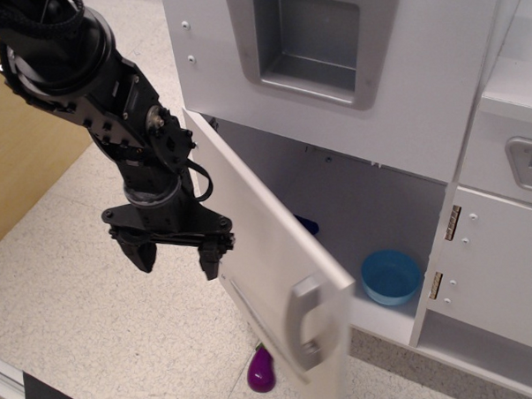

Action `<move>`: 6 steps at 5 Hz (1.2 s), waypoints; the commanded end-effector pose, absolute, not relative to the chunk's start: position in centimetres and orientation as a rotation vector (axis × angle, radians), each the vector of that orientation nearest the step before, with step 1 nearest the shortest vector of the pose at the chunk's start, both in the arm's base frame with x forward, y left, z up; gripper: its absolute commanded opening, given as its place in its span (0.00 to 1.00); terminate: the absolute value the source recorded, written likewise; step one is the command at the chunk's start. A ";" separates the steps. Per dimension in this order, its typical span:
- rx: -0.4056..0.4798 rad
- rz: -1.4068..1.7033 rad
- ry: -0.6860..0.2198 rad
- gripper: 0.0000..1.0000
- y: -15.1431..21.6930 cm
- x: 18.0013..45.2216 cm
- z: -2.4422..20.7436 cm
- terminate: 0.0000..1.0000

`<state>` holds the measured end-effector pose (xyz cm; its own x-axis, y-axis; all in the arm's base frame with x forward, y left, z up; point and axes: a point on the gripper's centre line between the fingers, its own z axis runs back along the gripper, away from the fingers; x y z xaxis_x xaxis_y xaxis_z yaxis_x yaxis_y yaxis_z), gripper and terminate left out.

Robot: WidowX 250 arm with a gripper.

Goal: Close low fridge

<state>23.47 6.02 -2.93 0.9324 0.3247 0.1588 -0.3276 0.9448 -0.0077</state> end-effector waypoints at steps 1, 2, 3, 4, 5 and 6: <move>-0.021 0.366 -0.253 1.00 1.7 27.9 -0.9 0.00; 0.011 0.407 -0.287 1.00 0.5 30.8 -2.3 0.00; 0.019 0.438 -0.294 1.00 -0.3 32.7 -2.7 0.00; 0.020 0.437 -0.292 1.00 -0.6 33.1 -2.9 0.00; 0.068 0.438 -0.403 1.00 -0.7 35.0 -3.0 0.00; 0.061 0.446 -0.429 1.00 -0.4 36.0 -2.8 0.00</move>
<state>34.09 -0.37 -4.70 0.8473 0.3913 0.3592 -0.4236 0.9058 0.0125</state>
